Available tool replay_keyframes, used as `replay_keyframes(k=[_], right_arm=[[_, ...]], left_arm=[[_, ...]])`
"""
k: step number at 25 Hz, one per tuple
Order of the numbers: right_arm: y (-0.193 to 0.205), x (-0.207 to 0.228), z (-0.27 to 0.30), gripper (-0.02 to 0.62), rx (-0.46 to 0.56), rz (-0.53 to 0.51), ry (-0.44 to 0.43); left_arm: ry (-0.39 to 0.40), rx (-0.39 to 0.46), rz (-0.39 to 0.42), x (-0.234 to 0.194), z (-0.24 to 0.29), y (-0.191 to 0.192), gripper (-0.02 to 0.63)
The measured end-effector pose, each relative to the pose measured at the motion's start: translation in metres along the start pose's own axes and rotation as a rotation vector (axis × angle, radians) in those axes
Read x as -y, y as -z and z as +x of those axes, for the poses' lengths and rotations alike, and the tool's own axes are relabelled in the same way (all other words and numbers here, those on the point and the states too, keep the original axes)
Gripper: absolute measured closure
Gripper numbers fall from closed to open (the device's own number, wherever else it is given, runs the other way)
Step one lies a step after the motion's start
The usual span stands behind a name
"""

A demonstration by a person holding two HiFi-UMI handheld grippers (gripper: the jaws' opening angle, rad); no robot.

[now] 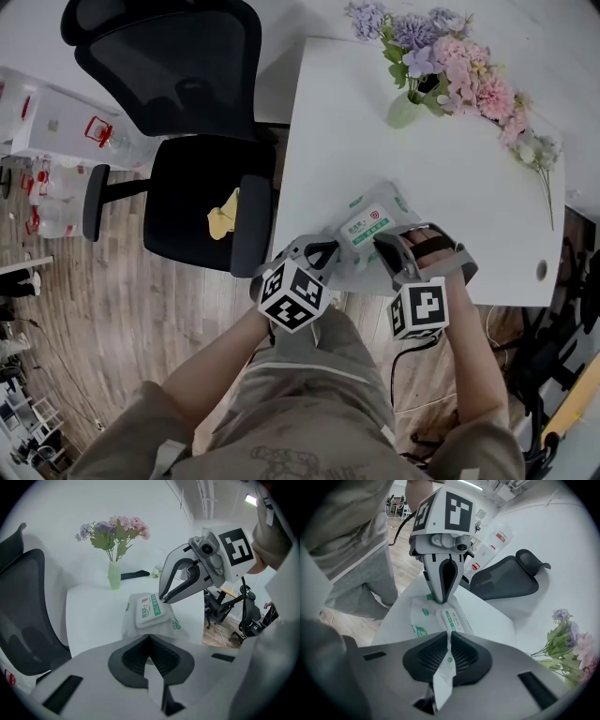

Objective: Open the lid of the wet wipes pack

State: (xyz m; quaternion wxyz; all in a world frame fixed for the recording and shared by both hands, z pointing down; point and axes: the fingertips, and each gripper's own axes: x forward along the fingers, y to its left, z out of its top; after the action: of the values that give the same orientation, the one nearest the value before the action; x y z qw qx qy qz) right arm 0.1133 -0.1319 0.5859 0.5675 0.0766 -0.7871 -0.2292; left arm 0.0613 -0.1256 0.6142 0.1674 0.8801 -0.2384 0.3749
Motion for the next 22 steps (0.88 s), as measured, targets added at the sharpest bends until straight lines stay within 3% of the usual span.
replay_keyframes(k=[5, 9, 15, 22], right_arm=[[-0.002, 0.003, -0.001, 0.548, -0.006, -0.009, -0.010], [-0.011, 0.031, -0.012, 0.558, 0.030, 0.033, 0.072], [-0.025, 0.056, 0.002, 0.557, 0.026, -0.056, 0.072], [-0.031, 0.076, 0.023, 0.545, 0.088, 0.000, 0.098]], left_arm=[[0.004, 0.001, 0.000, 0.000, 0.001, 0.000, 0.589], [0.008, -0.009, -0.002, 0.001, 0.003, 0.001, 0.589], [0.021, 0.003, -0.041, 0.000, 0.002, 0.002, 0.589], [0.026, 0.010, -0.033, 0.001, 0.002, 0.001, 0.589]])
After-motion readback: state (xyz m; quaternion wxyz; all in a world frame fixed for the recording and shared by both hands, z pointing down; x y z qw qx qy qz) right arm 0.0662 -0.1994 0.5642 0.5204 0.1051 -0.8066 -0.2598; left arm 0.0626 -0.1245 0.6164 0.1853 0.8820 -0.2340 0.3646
